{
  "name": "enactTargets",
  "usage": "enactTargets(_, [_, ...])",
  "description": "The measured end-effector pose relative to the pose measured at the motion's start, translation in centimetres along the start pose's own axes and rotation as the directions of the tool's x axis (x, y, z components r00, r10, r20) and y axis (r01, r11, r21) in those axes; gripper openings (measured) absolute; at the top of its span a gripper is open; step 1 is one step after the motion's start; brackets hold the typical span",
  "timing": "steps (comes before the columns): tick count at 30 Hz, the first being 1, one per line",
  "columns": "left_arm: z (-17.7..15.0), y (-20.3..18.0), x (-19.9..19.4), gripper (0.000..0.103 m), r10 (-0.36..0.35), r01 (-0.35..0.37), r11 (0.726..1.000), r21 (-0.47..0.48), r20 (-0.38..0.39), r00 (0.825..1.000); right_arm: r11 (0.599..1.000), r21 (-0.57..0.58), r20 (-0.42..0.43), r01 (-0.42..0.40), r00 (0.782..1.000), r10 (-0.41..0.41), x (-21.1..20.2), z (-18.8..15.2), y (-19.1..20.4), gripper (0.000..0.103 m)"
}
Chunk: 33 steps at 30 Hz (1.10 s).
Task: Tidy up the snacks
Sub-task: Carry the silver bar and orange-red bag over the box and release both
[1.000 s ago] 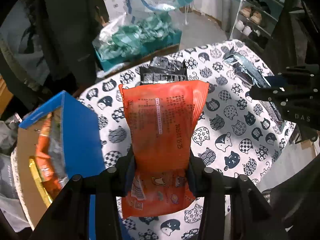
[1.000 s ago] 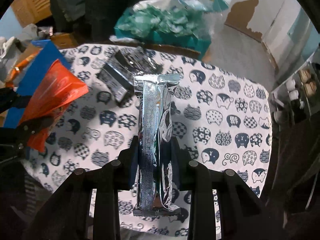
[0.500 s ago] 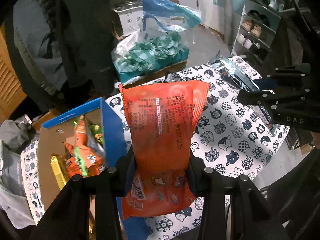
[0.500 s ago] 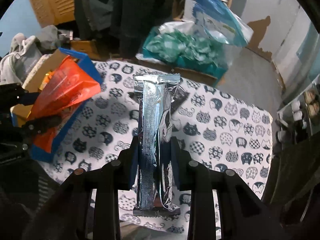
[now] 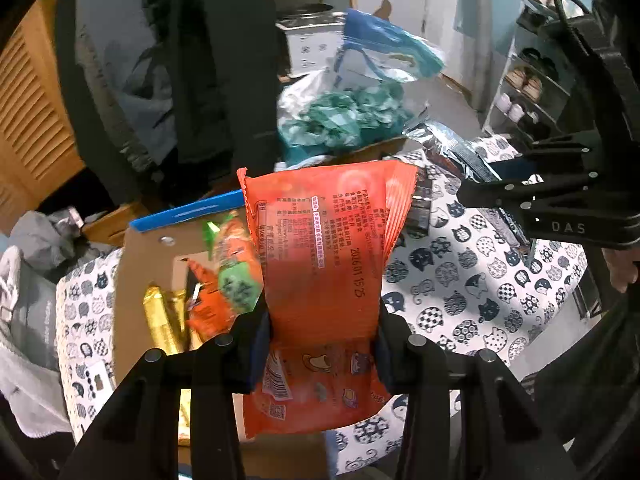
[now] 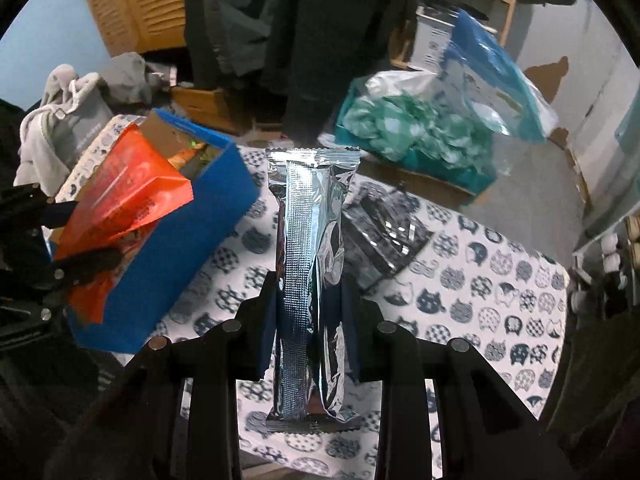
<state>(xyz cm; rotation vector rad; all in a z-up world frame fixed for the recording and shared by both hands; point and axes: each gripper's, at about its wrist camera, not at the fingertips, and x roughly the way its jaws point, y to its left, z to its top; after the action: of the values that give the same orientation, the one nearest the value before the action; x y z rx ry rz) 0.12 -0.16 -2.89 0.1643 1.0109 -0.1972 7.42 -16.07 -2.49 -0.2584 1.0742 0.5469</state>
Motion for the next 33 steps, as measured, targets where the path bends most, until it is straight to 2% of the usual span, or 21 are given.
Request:
enactTargets(17, [-3.3,9.0,-0.4,0.044,0.069,-0.07,0.987,-0.146,-0.016,0.998,0.991,-0.084,-0.021,-0.109,0.994,0.107,2.7,5.5,8.3,0.027])
enactTargets(28, [-5.5,13.4,0.6,0.044,0.104,-0.114,0.973,-0.201,-0.063,0.993,0.982,-0.101,-0.059,-0.161,0.986,0.156,4.7,7.6,12.7,0.027])
enactTargets(33, [-6.2,14.6,1.0,0.045,0.093,-0.109,0.966,-0.236,-0.079,0.993,0.976,-0.12,-0.082,-0.18,0.982,0.171,5.6,7.7,15.0,0.027])
